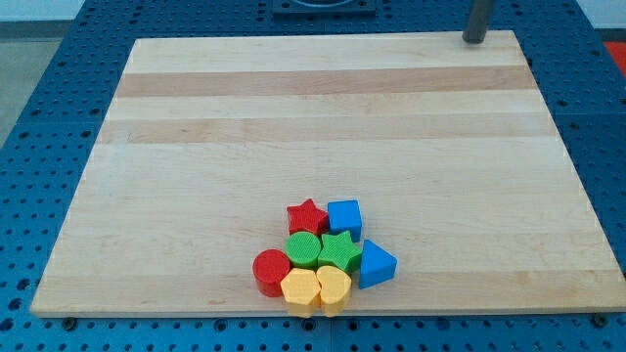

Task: Move your arm at bottom center close to the group of blocks

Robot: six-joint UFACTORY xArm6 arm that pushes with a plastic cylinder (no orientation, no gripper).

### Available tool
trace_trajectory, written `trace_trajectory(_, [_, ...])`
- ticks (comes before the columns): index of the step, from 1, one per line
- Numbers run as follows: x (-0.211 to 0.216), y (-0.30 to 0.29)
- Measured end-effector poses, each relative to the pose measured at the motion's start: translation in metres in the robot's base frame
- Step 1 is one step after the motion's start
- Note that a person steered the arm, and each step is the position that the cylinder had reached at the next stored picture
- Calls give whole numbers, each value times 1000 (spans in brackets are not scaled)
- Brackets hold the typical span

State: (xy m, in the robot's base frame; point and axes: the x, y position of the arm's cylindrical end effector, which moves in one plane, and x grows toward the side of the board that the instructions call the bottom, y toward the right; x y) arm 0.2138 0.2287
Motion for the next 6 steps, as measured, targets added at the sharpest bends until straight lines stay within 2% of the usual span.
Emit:
trace_trajectory(2, [43,-7])
trace_trajectory(3, [51,-8])
trace_trajectory(4, [51,-37])
trace_trajectory(6, [83,-172])
